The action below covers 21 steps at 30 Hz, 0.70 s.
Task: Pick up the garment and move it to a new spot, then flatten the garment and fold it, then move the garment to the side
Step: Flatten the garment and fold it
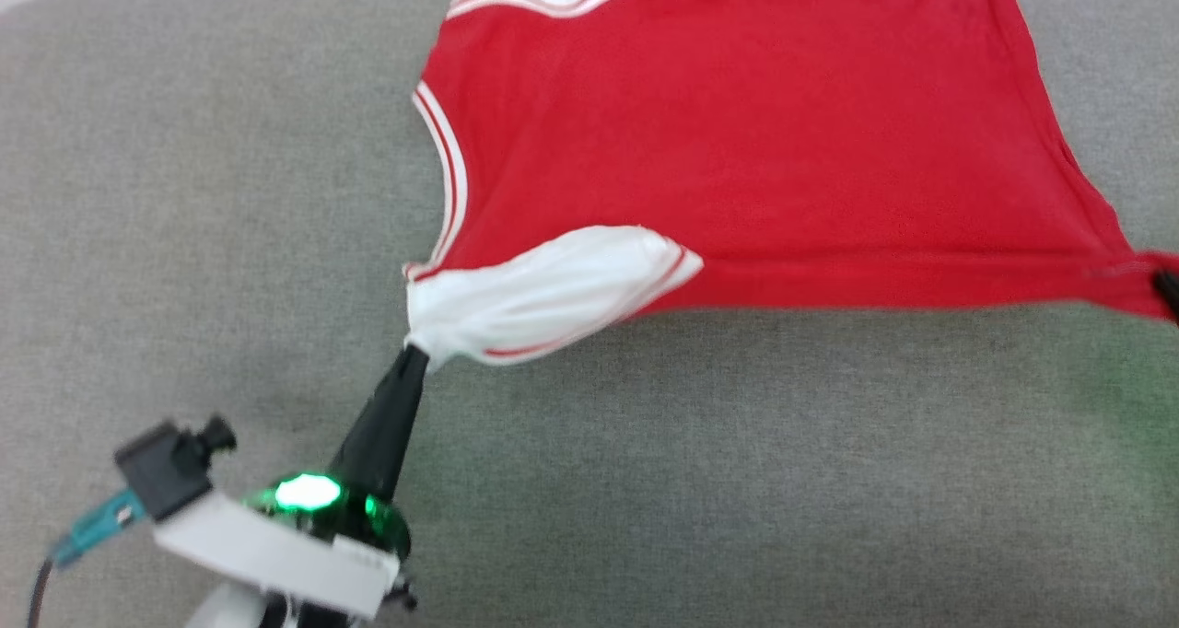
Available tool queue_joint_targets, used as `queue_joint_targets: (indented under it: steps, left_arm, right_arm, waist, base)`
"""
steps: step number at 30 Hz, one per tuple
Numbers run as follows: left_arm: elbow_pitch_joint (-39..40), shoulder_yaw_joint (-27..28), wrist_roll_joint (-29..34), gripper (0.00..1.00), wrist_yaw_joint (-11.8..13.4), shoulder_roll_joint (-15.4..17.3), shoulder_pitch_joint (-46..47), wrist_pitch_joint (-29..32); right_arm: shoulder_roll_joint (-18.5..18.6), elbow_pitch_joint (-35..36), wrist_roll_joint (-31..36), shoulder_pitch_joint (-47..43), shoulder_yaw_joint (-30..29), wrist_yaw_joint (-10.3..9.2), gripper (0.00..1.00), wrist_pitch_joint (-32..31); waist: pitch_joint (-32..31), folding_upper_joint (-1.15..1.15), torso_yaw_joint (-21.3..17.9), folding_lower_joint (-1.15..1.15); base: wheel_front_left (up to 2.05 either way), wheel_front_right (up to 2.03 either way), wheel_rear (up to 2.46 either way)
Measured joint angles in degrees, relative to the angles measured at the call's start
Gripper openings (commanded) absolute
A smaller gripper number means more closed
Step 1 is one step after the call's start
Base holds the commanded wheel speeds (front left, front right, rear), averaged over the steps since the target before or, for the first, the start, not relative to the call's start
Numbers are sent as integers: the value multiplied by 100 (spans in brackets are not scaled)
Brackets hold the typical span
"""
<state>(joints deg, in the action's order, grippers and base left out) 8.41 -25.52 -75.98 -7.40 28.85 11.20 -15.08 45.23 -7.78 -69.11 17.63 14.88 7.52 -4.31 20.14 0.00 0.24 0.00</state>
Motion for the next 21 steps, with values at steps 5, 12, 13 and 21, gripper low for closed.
queue_joint_targets:
  steps: [5,12,13,21]
  left_arm:
    - [681,196,216,0,0,146,-798,-1]
    - [1462,377,470,0,0,315,-1668,-1]
    - [1503,419,497,0,0,315,-1721,-1]
    - [1229,109,589,0,0,231,-970,199]
  right_arm:
    - [160,792,14,-1122,-694,0,0,-85]
    - [-90,1908,286,-2622,-1890,0,0,-455]
    - [-207,2057,304,-2726,-2035,0,0,-530]
    - [-850,2268,686,-2174,-2174,0,0,-1307]
  waist:
    - [-117,0,26,0]
    - [-106,0,69,0]
    - [-99,0,66,0]
    - [-50,0,44,-1]
  base:
    - [0,0,0]
    - [0,0,0]
    - [0,0,0]
    - [0,0,0]
